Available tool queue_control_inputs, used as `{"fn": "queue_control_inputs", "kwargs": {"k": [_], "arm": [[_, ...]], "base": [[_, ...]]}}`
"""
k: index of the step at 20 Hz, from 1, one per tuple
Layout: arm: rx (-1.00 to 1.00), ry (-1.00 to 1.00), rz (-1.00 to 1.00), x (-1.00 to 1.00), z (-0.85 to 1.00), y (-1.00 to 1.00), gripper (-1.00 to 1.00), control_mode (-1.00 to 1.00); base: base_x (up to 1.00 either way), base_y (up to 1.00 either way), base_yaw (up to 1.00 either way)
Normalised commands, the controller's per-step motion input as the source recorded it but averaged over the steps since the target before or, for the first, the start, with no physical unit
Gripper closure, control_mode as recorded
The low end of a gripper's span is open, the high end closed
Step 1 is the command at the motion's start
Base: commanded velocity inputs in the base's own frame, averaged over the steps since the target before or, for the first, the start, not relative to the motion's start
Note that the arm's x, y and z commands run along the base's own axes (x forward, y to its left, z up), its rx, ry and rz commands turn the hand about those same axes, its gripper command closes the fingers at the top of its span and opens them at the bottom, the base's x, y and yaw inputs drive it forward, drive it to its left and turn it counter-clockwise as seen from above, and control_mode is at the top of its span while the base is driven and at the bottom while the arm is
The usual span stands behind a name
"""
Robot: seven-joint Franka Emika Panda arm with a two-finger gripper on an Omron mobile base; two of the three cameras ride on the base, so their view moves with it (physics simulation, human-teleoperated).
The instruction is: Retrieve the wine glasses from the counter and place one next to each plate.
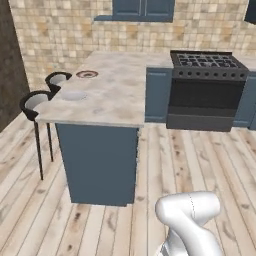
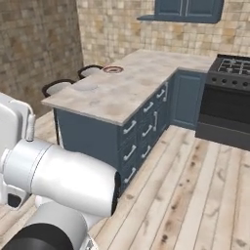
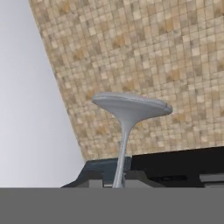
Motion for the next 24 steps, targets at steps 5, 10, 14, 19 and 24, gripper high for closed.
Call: {"fn": "queue_control_inputs", "kwargs": {"k": [5, 10, 14, 19, 24], "arm": [[0.00, 0.00, 0.00, 0.00, 0.00, 0.00, 1.00, 1.00], [0.00, 0.00, 0.00, 0.00, 0.00, 0.00, 1.00, 1.00], [0.00, 0.00, 0.00, 0.00, 0.00, 0.00, 1.00, 1.00], [0.00, 0.00, 0.00, 0.00, 0.00, 0.00, 1.00, 1.00], [0.00, 0.00, 0.00, 0.00, 0.00, 0.00, 1.00, 1.00]], "base": [[0.34, 1.00, -0.26], [0.69, 1.00, -0.29], [0.70, 1.00, -0.33], [0.70, 1.00, -0.33], [0.72, 0.50, -0.29]]}}
